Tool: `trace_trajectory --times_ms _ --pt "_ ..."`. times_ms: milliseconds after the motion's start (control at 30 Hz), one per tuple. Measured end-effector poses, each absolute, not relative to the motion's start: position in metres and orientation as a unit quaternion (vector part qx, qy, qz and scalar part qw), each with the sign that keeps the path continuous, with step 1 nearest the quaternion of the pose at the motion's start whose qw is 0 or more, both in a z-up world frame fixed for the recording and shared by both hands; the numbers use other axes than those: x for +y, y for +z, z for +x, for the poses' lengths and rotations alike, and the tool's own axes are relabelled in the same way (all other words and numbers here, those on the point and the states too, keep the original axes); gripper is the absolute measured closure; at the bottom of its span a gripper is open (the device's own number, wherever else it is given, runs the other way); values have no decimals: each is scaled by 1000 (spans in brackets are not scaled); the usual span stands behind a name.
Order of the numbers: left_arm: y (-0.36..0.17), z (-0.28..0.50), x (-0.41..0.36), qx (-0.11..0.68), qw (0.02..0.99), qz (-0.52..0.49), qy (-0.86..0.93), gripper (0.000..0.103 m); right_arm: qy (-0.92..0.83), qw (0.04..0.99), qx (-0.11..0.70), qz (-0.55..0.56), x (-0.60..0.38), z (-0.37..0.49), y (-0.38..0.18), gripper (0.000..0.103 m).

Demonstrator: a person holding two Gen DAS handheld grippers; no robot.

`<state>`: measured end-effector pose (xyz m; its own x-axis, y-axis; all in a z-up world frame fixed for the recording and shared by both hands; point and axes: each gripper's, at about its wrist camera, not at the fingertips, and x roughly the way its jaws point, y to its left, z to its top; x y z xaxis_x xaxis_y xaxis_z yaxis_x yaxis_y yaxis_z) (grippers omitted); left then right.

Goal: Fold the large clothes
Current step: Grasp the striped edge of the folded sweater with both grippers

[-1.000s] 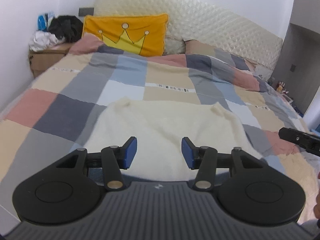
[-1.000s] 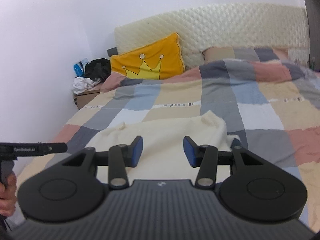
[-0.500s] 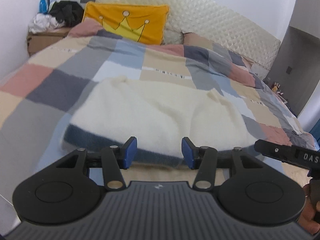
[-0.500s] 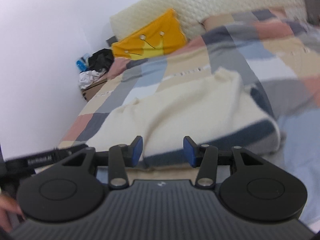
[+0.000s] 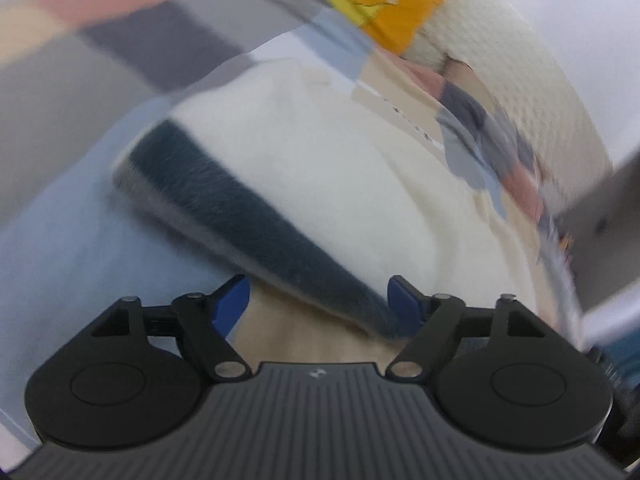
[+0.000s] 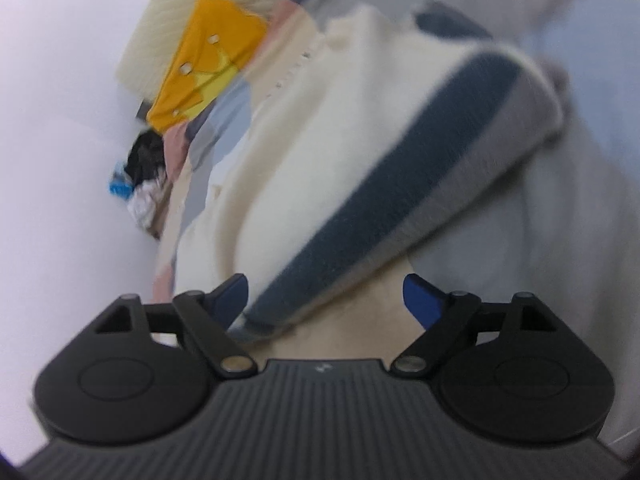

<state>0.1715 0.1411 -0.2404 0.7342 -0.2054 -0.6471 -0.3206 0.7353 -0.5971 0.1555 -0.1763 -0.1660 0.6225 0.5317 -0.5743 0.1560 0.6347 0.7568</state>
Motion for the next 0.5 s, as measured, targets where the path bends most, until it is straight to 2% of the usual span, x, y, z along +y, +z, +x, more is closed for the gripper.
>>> trace_trajectory --times_ms 233,500 --pt "-287 200 174 344 774 -530 32 21 59 757 408 507 -181 172 -192 16" --pt "-303 215 186 316 761 -565 33 21 -11 767 340 543 -208 173 -201 16"
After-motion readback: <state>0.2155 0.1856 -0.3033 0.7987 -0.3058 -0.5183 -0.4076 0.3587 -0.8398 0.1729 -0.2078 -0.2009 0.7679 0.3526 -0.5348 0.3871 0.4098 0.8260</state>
